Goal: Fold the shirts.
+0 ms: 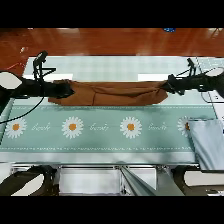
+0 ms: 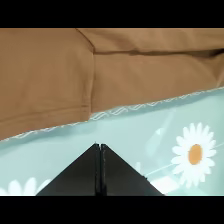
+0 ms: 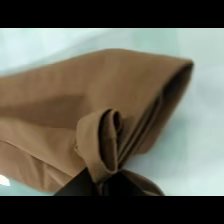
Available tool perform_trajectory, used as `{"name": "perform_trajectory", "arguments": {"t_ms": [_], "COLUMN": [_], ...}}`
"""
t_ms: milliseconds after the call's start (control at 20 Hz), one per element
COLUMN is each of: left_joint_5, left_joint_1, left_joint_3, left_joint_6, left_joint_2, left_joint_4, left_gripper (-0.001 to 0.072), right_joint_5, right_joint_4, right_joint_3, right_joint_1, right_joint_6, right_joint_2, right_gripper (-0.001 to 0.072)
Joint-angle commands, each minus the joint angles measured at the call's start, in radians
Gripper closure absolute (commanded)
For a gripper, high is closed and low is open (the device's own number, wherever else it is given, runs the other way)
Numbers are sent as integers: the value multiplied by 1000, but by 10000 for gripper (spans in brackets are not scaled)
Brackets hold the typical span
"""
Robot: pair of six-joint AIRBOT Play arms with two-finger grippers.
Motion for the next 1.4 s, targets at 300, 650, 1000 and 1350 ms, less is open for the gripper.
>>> {"name": "perform_trajectory", "arguments": {"t_ms": [300, 650, 1000, 1350], "left_joint_5": [107, -123, -192, -320], "left_joint_1": [-360, -637, -816, -513], "left_joint_3": [200, 695, 819, 845], "left_joint_6": [6, -105, -147, -136], "left_joint_2": [-283, -756, -902, -739], "left_joint_4": [-56, -56, -81, -48], "left_gripper": [690, 690, 689, 689], "right_joint_5": [162, 244, 226, 201], "right_joint_4": [-214, -209, -127, -39], "right_joint_3": [-299, -325, -325, -324], "right_joint_1": [0, 0, 1, 61], "right_joint_6": [143, 258, 253, 253], "right_joint_2": [772, 1034, 1041, 995], "right_gripper": [691, 690, 690, 690]}}
